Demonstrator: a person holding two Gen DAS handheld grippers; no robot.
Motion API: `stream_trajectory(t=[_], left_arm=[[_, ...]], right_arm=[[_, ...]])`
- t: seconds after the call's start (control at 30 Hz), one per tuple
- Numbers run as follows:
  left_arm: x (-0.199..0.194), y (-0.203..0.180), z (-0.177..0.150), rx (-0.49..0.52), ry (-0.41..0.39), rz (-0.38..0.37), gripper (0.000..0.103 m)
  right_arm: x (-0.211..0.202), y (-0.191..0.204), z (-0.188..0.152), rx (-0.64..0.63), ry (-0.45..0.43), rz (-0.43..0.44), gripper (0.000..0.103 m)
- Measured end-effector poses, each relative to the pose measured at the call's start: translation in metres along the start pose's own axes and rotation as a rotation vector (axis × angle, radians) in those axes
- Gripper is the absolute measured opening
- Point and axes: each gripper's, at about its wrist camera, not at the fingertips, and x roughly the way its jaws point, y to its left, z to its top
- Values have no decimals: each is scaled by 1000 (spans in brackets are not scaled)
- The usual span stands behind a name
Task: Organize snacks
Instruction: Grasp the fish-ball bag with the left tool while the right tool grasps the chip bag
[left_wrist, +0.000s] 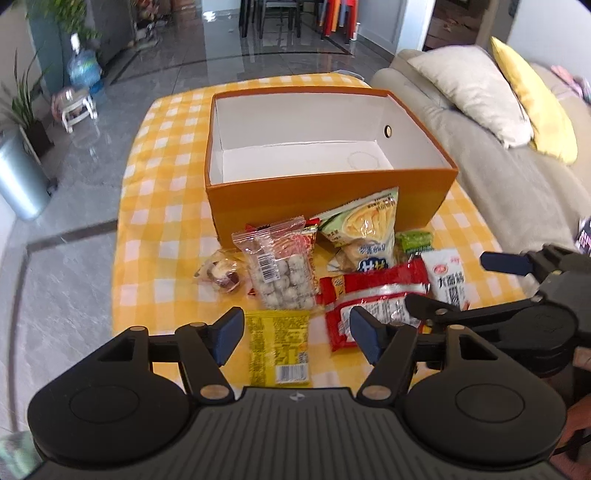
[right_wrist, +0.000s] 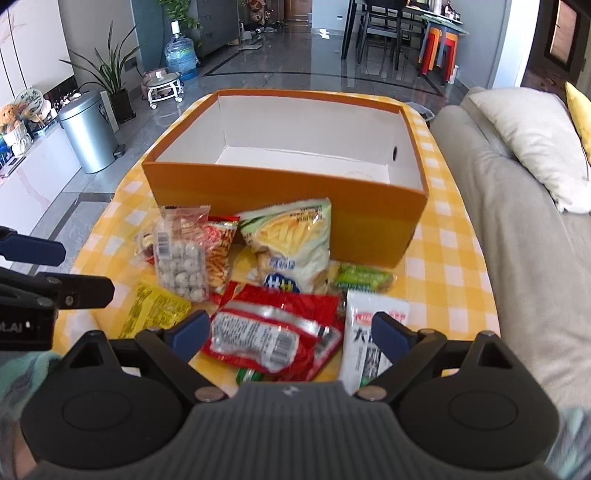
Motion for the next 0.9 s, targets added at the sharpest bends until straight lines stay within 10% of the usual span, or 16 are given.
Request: stream_trajectory(t=[0.9], left_arm=[[90, 18, 21, -208, 24, 27, 86]], right_arm=[[102, 7, 29, -119, -30, -19, 90]])
